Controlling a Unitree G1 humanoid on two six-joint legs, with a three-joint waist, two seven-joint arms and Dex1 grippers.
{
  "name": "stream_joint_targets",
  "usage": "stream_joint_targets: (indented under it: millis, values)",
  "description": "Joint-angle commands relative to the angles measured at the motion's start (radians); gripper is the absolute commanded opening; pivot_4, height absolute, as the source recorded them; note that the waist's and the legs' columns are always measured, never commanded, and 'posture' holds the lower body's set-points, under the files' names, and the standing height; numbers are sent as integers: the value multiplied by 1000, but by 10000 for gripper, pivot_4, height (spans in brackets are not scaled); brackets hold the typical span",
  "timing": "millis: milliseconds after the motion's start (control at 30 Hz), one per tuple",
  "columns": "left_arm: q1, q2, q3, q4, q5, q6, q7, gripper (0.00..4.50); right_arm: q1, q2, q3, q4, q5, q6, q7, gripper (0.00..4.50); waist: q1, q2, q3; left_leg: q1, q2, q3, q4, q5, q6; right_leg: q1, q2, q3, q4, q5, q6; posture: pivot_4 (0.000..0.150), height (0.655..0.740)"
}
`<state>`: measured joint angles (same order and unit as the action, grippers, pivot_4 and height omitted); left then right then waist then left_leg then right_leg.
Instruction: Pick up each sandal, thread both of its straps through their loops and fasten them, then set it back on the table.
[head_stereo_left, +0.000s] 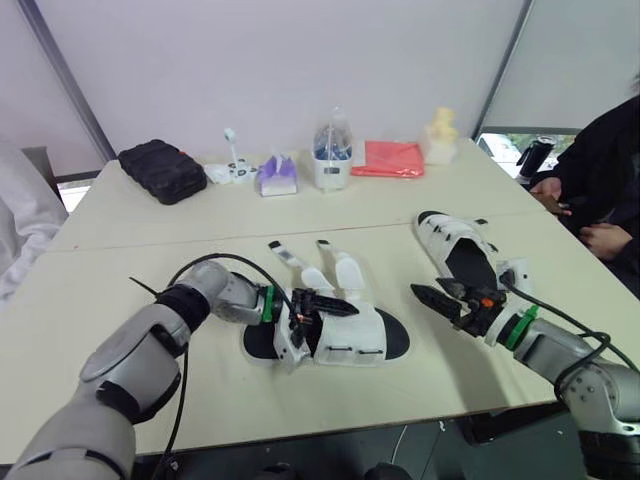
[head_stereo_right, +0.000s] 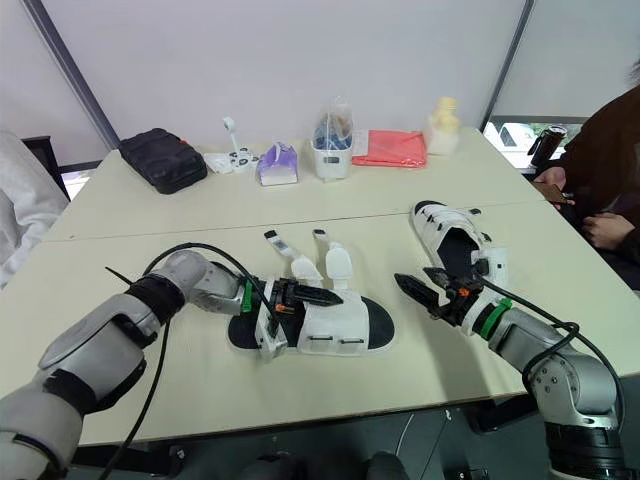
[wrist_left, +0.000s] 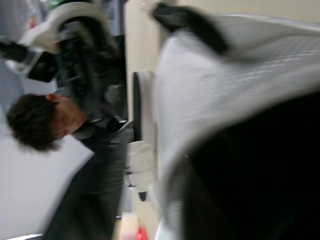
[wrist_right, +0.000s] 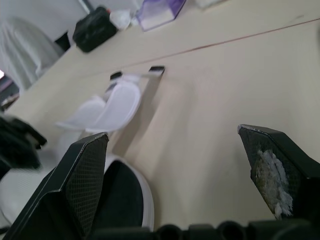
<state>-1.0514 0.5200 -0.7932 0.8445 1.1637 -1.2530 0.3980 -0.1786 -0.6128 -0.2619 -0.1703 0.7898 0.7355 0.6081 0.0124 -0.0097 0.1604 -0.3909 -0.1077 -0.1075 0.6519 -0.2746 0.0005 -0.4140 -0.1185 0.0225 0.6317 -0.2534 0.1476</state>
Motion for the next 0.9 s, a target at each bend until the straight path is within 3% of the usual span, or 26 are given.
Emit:
stream_joint_targets:
  millis: [33, 267, 367, 433, 533, 633, 700, 867, 900]
  values:
    - [32, 45, 37, -27, -79, -15, -59, 35545, -19, -32, 19, 3, -31, -20, 59, 45000, -2, 0, 0, 0, 0, 0, 0, 0, 0, 0, 0, 0, 0, 0, 0, 1500, 7400]
    - [119, 210, 131, -127, -247, -69, -187, 35545, -60, -97, 91, 64, -125, -74, 193, 45000, -3, 0, 0, 0, 0, 0, 0, 0, 0, -1, 0, 0, 0, 0, 0, 1500, 7400]
    - [177, 289, 182, -139, -387, -70, -265, 35545, -74, -121, 112, 85, -159, -107, 254, 45000, -2, 0, 0, 0, 0, 0, 0, 0, 0, -1, 0, 0, 0, 0, 0, 1500, 7400]
    - [248, 328, 204, -145, -613, -9, -382, 35545, -64, -148, 134, 72, -186, -136, 306, 45000, -3, 1, 0, 0, 0, 0, 0, 0, 0, -1, 0, 0, 0, 0, 0, 1500, 7400]
    - [412, 321, 305, -282, -1113, 358, -656, 35545, -40, -188, 176, 55, -246, -201, 374, 45000, -2, 2, -1, 0, 0, -1, 0, 0, 0, -1, -1, 0, 1, 0, 0, 1500, 7400]
    - [512, 270, 445, -456, -1406, 758, -772, 36188, -29, -201, 193, 59, -272, -251, 426, 36506, -1, 2, -1, -1, 0, -3, 2, -1, 2, 0, -1, 0, 1, 0, 0, 1500, 7400]
    - [546, 227, 523, -543, -1518, 965, -784, 36188, -27, -199, 195, 60, -270, -261, 451, 26180, -3, 1, -1, -1, 0, -3, 4, -1, 2, 0, 0, 0, 1, 0, 0, 1500, 7400]
    - [540, 82, 718, -685, -1736, 1385, -678, 36188, -13, -189, 213, 16, -254, -250, 491, 442, -3, 1, -1, -1, 0, -3, 7, -1, 2, 2, 0, -1, 2, 0, 0, 1500, 7400]
    - [523, 49, 752, -696, -1758, 1445, -642, 36188, -11, -188, 221, 13, -263, -257, 495, 442, -2, 1, -1, -1, 0, -3, 7, -1, 2, 2, 0, -1, 2, 0, 0, 1500, 7400]
